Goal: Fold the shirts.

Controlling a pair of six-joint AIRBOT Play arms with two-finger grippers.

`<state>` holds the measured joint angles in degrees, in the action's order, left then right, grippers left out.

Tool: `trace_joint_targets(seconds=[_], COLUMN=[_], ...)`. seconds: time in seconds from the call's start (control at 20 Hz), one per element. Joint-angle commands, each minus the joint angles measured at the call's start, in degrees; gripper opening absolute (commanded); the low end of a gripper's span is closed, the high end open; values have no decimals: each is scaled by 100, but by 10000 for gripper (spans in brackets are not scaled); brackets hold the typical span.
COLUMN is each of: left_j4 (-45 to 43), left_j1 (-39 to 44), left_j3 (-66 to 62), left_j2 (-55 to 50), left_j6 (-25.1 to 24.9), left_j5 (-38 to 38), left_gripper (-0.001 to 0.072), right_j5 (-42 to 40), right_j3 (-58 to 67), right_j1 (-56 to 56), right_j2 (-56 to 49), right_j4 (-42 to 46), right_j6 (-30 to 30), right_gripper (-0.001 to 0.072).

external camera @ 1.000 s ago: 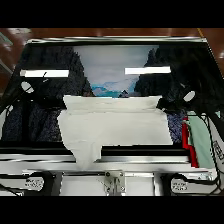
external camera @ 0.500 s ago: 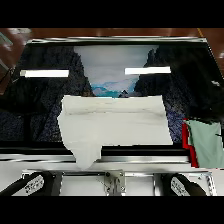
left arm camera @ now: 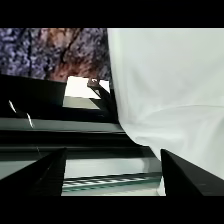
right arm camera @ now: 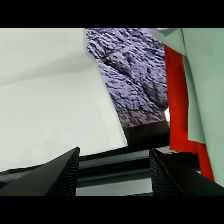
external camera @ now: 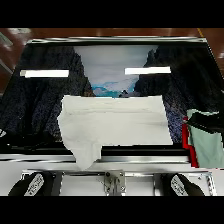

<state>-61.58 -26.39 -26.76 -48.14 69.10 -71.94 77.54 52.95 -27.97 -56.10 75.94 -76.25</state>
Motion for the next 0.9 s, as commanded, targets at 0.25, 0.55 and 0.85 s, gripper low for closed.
trace_joint_targets(seconds=[0.25,0.55,0.85], left_j4=[-496,-481,411], left_j1=[-83,-11,942], left_j3=[337,334,326], left_j2=[61,-264,-1261], left_j6=[131,118,-142], left_j5=[101,61,474], left_gripper=[674,674,669], right_j5=[-321,-236,-409], right_j3=[-981,-1023,-1023], right_j1=[-42,-42,-42], right_j2=[20,20,20], right_j4=[-260,-498,-564], right_j6=[46,46,20], right_gripper=[566,566,566])
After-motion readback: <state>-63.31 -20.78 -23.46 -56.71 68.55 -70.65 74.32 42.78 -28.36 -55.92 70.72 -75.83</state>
